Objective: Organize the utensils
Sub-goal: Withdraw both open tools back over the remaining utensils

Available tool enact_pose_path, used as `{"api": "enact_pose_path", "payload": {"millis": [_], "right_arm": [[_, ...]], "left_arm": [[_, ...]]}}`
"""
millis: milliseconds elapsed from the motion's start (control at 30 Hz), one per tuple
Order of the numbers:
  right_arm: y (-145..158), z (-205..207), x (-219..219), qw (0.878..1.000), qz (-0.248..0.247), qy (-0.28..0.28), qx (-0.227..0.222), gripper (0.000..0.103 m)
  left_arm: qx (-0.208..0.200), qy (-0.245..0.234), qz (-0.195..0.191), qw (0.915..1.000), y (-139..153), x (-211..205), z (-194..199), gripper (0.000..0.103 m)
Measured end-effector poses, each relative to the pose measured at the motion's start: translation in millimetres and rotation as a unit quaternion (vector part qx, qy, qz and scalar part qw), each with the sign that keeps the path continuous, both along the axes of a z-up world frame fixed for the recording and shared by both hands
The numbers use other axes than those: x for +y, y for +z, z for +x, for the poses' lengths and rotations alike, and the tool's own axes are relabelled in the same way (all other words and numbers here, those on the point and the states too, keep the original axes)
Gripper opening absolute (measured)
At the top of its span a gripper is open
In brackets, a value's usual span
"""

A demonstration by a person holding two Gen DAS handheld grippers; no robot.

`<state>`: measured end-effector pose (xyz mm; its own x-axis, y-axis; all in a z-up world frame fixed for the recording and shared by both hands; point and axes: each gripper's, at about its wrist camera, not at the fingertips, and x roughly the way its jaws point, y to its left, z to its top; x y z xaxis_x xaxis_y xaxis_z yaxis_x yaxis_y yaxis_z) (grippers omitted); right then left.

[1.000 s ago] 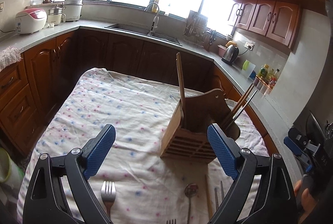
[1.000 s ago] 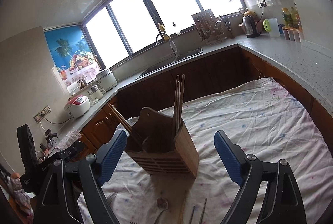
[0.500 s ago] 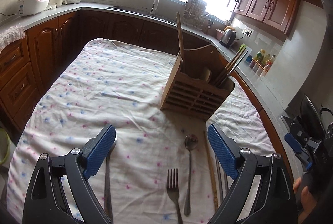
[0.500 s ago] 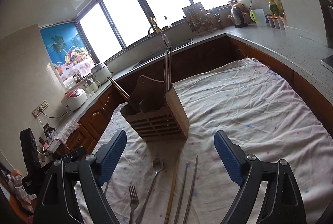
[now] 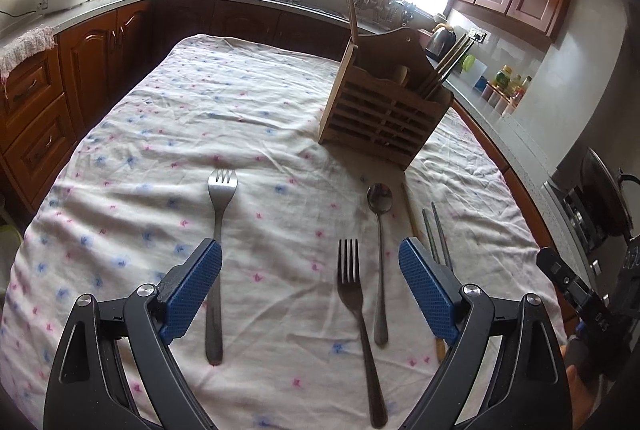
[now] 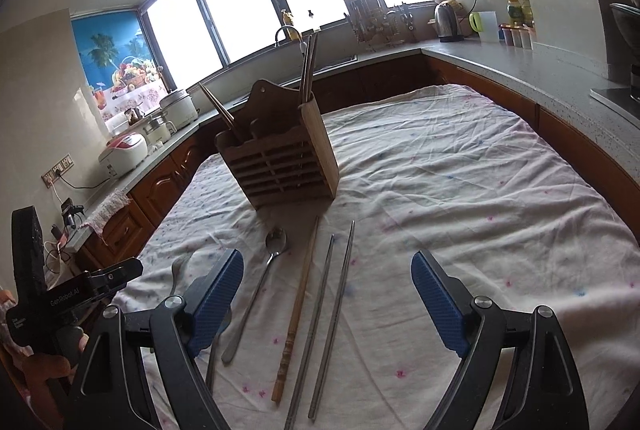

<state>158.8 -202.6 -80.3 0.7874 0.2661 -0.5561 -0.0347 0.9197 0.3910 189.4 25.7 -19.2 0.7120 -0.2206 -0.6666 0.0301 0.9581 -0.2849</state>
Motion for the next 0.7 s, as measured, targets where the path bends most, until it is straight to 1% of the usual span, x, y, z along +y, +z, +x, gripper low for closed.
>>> {"api": "enact_pose_path", "payload": {"millis": [167,433,533,600,700], "right_arm": [[-12.0,-6.6,0.2,1.000,-0.004,-0.001,0.015,0.087],[-15.2,-9.4,2.1,1.000,-0.013,0.001,0.018,0.086],[-15.7,-8.6,3.2,1.000,-0.016,0.006,0.018,0.081],[-16.5,-7.0,3.5,1.000,-0.017,0.006,0.021,0.080],[-18.7,-5.4,3.2,0.999,-0.017,0.007,0.026,0.075]], "left_arm": [[0.010,-0.006,0.007,0.9999,-11.1,-3.5,-7.5,0.092],[0.013,-0.019,0.015,0.9996,-15.0,-12.1,-9.1,0.092],[0.013,-0.023,0.018,0.9995,-15.7,-14.8,-8.3,0.092],[0.014,-0.024,0.019,0.9994,-16.1,-16.0,-7.9,0.092],[0.014,-0.025,0.020,0.9994,-17.0,-17.2,-6.6,0.092]]}}
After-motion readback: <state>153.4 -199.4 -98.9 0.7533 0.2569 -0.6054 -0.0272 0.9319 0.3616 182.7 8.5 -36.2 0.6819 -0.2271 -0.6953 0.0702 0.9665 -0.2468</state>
